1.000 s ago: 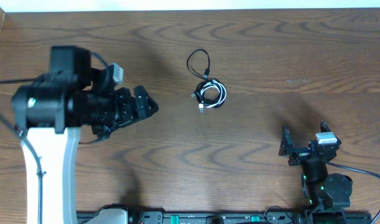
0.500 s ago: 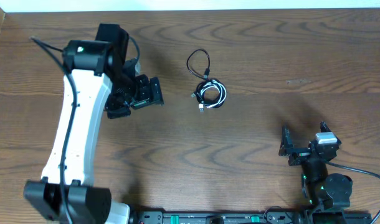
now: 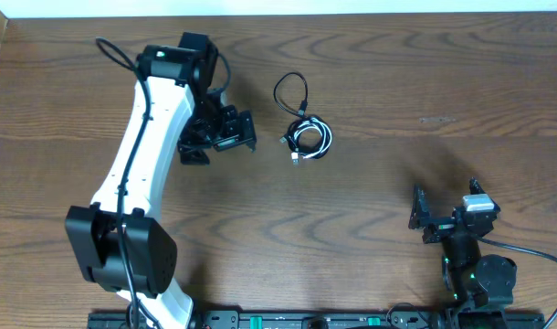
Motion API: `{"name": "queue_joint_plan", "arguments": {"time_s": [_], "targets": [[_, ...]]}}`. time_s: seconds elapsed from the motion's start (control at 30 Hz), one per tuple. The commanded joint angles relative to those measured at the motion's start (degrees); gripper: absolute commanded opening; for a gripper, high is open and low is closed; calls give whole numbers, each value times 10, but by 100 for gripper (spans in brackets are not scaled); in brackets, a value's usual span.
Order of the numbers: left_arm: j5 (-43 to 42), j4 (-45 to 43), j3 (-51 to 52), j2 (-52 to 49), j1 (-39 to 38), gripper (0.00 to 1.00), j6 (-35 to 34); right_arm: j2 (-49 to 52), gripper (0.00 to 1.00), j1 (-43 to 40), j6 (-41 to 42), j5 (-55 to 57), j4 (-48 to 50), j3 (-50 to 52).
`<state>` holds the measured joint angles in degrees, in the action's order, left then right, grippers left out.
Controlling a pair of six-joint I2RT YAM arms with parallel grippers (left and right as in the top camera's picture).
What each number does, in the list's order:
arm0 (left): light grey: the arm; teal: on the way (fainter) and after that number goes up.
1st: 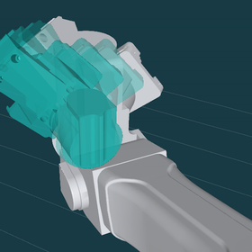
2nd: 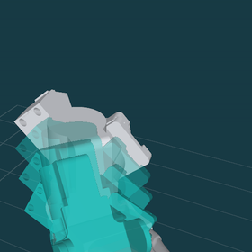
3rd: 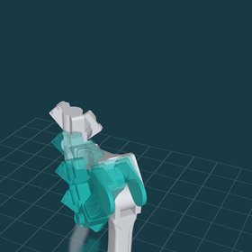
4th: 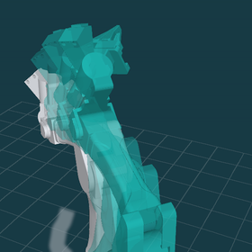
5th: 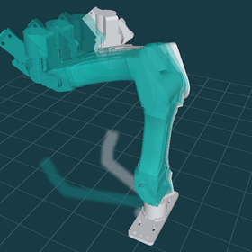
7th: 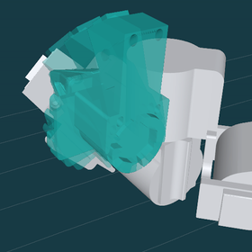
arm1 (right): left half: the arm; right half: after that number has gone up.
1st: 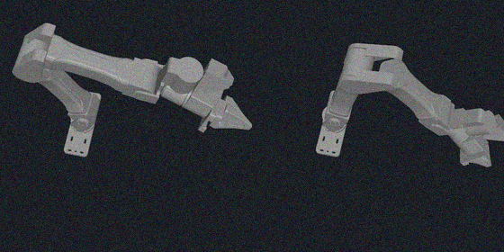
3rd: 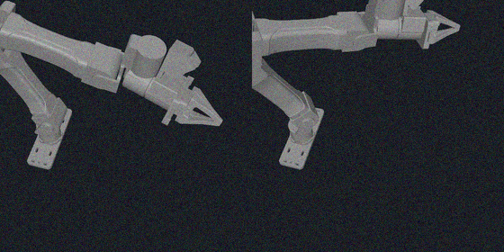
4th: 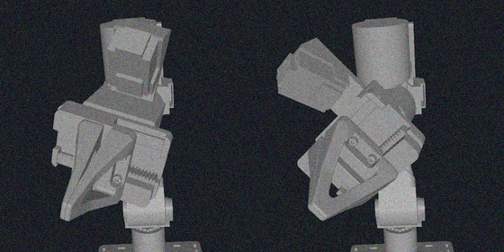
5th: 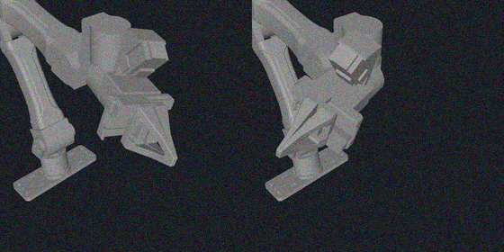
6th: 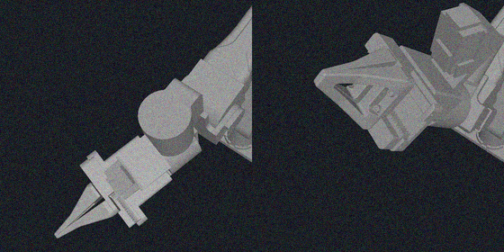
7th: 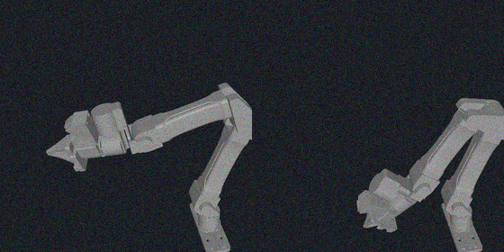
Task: Untangle cables
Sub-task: 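Move the left gripper over the black and white cable bundle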
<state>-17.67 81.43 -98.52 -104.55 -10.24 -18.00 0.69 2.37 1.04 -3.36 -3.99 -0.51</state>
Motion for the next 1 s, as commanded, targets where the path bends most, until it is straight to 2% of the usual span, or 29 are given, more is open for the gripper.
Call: {"name": "queue_joint_plan", "arguments": {"time_s": [0.0, 0.97], "targets": [[4, -16, 2, -8, -10, 96, -3, -3, 99, 3, 6, 2, -1, 2], [4, -158, 98, -10, -44, 96, -3, -3, 99, 2, 6, 2, -1, 2]]}}
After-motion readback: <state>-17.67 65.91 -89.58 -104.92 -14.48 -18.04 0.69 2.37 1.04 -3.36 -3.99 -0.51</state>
